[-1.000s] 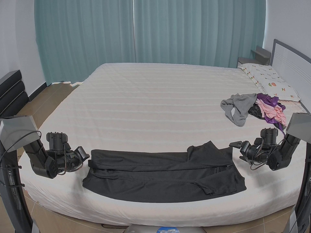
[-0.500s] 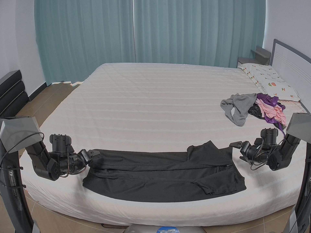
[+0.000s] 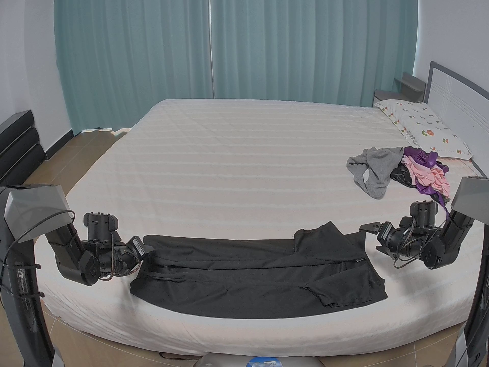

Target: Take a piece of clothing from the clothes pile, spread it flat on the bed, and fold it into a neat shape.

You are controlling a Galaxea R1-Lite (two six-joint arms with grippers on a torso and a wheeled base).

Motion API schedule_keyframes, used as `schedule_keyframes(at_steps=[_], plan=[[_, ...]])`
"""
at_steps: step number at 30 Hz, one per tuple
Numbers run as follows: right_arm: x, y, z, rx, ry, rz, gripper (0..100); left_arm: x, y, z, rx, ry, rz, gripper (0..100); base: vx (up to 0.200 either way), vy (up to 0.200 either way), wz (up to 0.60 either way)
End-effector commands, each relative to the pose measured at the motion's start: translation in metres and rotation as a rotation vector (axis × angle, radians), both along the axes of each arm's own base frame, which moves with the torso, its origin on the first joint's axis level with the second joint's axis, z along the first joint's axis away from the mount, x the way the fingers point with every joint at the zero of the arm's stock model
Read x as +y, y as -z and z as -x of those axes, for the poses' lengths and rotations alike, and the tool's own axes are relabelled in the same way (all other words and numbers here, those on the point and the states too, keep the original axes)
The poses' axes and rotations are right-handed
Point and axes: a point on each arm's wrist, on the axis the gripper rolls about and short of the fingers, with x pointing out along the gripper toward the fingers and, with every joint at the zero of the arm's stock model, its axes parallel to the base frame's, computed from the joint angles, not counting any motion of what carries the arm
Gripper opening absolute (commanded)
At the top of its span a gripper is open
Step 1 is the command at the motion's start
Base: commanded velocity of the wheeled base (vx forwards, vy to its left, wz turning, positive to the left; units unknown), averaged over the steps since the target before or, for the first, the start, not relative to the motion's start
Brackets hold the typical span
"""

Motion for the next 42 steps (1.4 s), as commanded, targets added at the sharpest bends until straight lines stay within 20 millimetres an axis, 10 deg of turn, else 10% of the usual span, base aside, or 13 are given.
schedule_keyframes(at_steps=[1,11,42], plan=[[0.008,-0.013,0.008,-0.018,-0.020,0.001,100,0.000,0.000,0.000,-0.003,-0.030,-0.026,0,0.000,0.000,0.00],[0.044,-0.017,0.018,0.029,-0.056,0.000,100,-0.009,-0.030,-0.001,-0.102,-0.045,-0.057,0,0.000,0.000,0.00],[0.049,0.013,-0.014,0.190,0.049,-0.011,100,-0.009,-0.032,-0.003,-0.108,-0.062,-0.034,0,0.000,0.000,0.00]])
